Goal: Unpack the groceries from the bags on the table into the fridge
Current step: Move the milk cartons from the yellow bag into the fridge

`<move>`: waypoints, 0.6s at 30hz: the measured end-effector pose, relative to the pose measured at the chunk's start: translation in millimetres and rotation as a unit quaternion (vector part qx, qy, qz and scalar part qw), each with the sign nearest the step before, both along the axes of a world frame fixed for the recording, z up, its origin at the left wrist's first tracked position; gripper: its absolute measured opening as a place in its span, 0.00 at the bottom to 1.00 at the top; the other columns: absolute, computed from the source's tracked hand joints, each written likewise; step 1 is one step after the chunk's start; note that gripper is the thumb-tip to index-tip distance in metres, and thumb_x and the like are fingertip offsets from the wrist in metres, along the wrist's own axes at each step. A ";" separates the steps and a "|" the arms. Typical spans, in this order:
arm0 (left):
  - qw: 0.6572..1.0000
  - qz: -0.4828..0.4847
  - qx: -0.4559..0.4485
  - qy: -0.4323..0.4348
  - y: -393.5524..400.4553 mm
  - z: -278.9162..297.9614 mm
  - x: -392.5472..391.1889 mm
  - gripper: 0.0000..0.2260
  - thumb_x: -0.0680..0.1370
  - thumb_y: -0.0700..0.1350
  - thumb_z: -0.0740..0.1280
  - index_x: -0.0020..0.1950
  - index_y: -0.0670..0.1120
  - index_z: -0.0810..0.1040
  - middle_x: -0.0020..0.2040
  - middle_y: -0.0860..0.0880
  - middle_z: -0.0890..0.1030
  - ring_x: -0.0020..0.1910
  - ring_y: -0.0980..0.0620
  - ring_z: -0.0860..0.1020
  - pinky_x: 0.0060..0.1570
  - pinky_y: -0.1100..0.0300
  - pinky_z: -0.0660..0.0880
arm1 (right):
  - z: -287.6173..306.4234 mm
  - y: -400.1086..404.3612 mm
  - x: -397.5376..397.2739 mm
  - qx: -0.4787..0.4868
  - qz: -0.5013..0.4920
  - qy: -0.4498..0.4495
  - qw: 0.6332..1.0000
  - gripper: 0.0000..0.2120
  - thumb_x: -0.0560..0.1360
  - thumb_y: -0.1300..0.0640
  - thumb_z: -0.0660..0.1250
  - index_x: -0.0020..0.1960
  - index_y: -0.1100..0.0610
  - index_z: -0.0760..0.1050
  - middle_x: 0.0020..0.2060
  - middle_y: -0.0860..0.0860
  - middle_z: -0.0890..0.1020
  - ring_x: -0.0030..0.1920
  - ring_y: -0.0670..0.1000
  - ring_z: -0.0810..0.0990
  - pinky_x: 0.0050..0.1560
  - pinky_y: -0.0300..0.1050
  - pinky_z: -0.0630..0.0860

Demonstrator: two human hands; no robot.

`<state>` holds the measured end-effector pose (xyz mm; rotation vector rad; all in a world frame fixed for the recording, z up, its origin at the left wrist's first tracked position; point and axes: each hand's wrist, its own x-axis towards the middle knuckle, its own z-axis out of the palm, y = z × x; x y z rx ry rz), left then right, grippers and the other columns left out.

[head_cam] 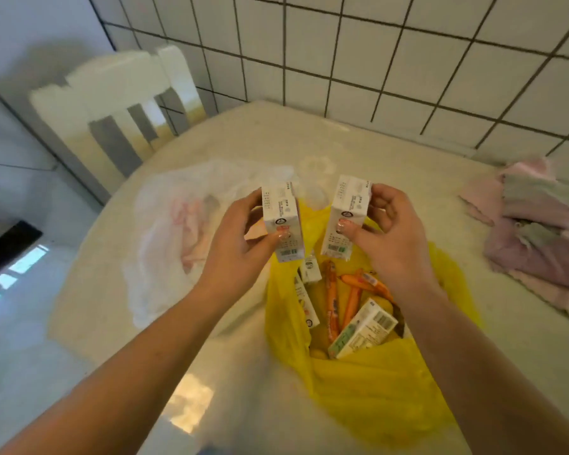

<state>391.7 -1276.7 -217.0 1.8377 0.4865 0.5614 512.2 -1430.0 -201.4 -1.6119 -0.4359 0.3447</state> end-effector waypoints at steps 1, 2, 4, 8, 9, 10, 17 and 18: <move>1.000 0.022 0.001 -0.002 3.7 3.1 -19.2 0.24 0.75 0.37 0.68 0.62 0.60 0.64 0.59 0.60 0.71 0.55 0.74 0.70 0.43 0.77 0.71 | 2.2 8.9 -10.4 0.010 0.023 0.004 1.000 0.24 0.68 0.67 0.73 0.53 0.45 0.69 0.50 0.40 0.78 0.54 0.38 0.78 0.52 0.41 0.78; 0.999 0.045 0.005 -0.003 7.3 5.6 -39.1 0.25 0.75 0.36 0.68 0.60 0.62 0.64 0.58 0.61 0.70 0.55 0.73 0.70 0.43 0.77 0.70 | 3.7 18.5 -21.8 0.022 0.047 0.009 0.999 0.24 0.68 0.68 0.73 0.53 0.45 0.69 0.50 0.40 0.78 0.52 0.36 0.78 0.50 0.38 0.78; 0.996 0.091 0.011 0.000 14.7 8.4 -79.1 0.26 0.75 0.36 0.67 0.59 0.65 0.63 0.58 0.63 0.70 0.55 0.74 0.70 0.44 0.77 0.71 | 5.8 38.0 -47.6 0.035 0.090 0.013 0.995 0.24 0.67 0.69 0.73 0.52 0.45 0.69 0.48 0.39 0.78 0.50 0.35 0.78 0.47 0.35 0.77; 0.985 0.173 0.015 0.014 33.2 9.7 -158.1 0.24 0.75 0.38 0.68 0.64 0.59 0.65 0.56 0.65 0.70 0.55 0.73 0.70 0.43 0.77 0.71 | 9.6 78.3 -107.6 0.036 0.165 0.005 0.986 0.25 0.66 0.70 0.73 0.52 0.46 0.70 0.48 0.40 0.78 0.50 0.34 0.78 0.49 0.35 0.78; 0.981 0.191 0.016 0.011 37.9 10.8 -177.3 0.24 0.75 0.38 0.68 0.64 0.57 0.65 0.55 0.66 0.69 0.54 0.73 0.70 0.42 0.78 0.71 | 9.7 88.5 -123.4 0.037 0.184 0.003 0.982 0.25 0.66 0.70 0.73 0.52 0.46 0.70 0.49 0.40 0.78 0.51 0.35 0.78 0.50 0.36 0.78; 0.978 0.206 0.017 0.009 42.5 12.0 -197.0 0.24 0.75 0.38 0.68 0.64 0.57 0.65 0.54 0.66 0.69 0.52 0.74 0.70 0.41 0.79 0.70 | 10.5 98.5 -140.1 0.036 0.203 -0.002 0.979 0.26 0.65 0.70 0.74 0.52 0.46 0.70 0.49 0.41 0.78 0.52 0.37 0.78 0.51 0.37 0.78; 0.954 0.298 0.033 0.004 91.8 17.4 -362.7 0.23 0.76 0.39 0.67 0.60 0.62 0.64 0.55 0.65 0.69 0.53 0.66 0.70 0.39 0.81 0.69 | 17.5 180.3 -293.4 0.035 0.313 -0.043 0.948 0.25 0.66 0.70 0.73 0.51 0.45 0.70 0.50 0.41 0.78 0.56 0.42 0.78 0.51 0.33 0.77; 0.951 0.309 0.034 0.007 101.4 17.7 -390.5 0.23 0.76 0.39 0.67 0.62 0.60 0.64 0.57 0.62 0.69 0.55 0.65 0.69 0.39 0.81 0.69 | 16.7 193.2 -319.9 0.036 0.324 -0.040 0.945 0.25 0.66 0.70 0.73 0.51 0.45 0.70 0.51 0.42 0.78 0.57 0.43 0.78 0.50 0.33 0.77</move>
